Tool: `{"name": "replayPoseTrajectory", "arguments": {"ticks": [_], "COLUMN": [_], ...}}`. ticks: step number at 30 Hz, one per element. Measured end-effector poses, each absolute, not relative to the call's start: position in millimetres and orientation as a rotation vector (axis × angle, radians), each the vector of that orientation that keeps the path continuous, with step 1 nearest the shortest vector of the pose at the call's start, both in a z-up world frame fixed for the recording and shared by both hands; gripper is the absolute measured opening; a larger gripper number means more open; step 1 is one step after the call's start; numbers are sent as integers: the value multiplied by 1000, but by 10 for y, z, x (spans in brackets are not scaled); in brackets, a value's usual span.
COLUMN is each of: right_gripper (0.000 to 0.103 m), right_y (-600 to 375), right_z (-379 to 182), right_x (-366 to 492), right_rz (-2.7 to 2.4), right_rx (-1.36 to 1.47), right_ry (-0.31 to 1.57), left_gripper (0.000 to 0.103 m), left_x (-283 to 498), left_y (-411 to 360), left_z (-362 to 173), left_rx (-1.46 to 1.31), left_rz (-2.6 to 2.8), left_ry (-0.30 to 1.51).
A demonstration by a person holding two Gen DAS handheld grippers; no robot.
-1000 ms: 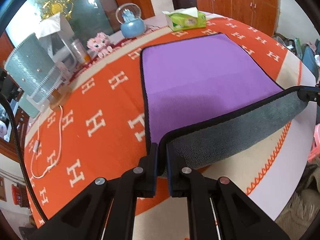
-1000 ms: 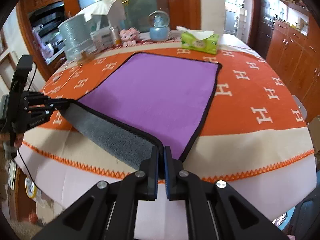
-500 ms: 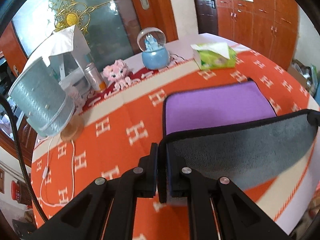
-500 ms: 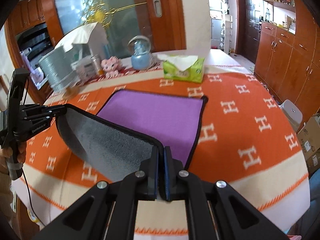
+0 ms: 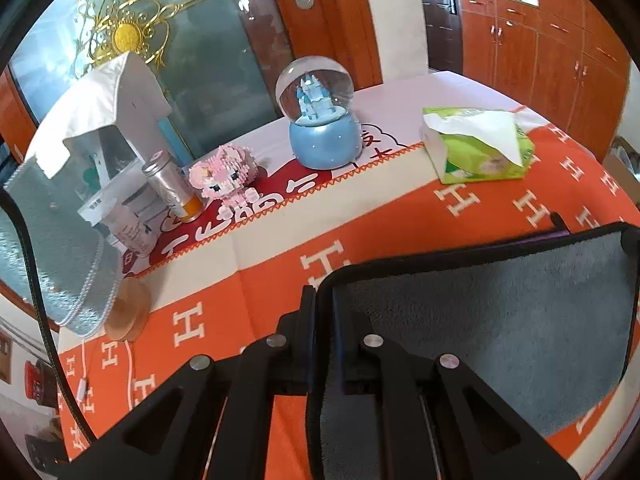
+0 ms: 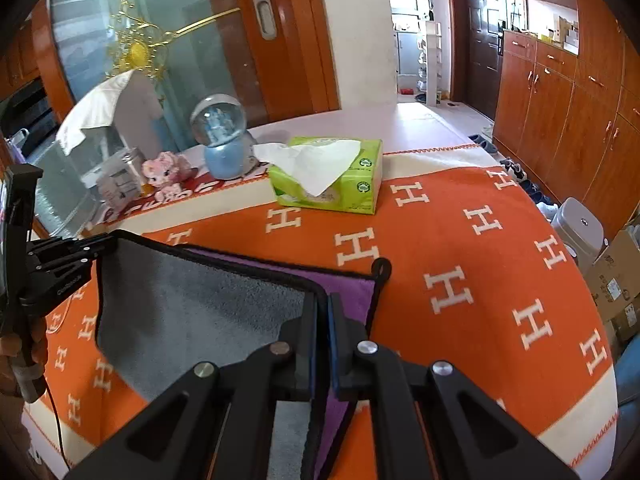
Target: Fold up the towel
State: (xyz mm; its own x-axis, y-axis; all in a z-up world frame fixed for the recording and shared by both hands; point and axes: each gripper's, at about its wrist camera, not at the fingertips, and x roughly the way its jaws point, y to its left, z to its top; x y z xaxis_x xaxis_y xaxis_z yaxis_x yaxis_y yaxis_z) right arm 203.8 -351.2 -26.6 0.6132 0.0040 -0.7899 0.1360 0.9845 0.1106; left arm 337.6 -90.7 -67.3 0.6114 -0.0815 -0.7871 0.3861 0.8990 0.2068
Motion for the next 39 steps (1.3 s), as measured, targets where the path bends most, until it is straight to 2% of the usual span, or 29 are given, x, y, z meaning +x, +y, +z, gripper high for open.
{"name": "replayPoseTrajectory", "arguments": {"ticks": [24, 31, 33, 35, 36, 38, 39], "right_gripper": [5, 7, 13, 20, 22, 32, 34], "right_y": [-3670, -3662, -3654, -3620, -3609, -3594, -3592], "right_z": [-929, -1045, -1045, -1015, -1000, -944, -919], "right_x": [2566, 2565, 2566, 2556, 2552, 2527, 2514], "right_rz": [-134, -166, -179, -195, -198, -205, -202], "right_rx": [154, 126, 117, 88, 80, 70, 73], "right_ry": [1005, 1016, 1019, 1012, 1008, 990, 980], "left_gripper": [6, 10, 15, 37, 42, 63, 65], "left_x": [3906, 3935, 3932, 3922, 3917, 3911, 3903], "left_y": [-1127, -1152, -1162, -1161, -1150, -1123, -1111], "left_z": [-1324, -1441, -1448, -1436, -1422, -1384, -1362], "left_rx": [333, 335, 339, 347, 342, 321, 314], "left_rz": [-220, -206, -195, -174, -170, -173, -172], "left_ry": [985, 999, 995, 988, 986, 986, 981]}}
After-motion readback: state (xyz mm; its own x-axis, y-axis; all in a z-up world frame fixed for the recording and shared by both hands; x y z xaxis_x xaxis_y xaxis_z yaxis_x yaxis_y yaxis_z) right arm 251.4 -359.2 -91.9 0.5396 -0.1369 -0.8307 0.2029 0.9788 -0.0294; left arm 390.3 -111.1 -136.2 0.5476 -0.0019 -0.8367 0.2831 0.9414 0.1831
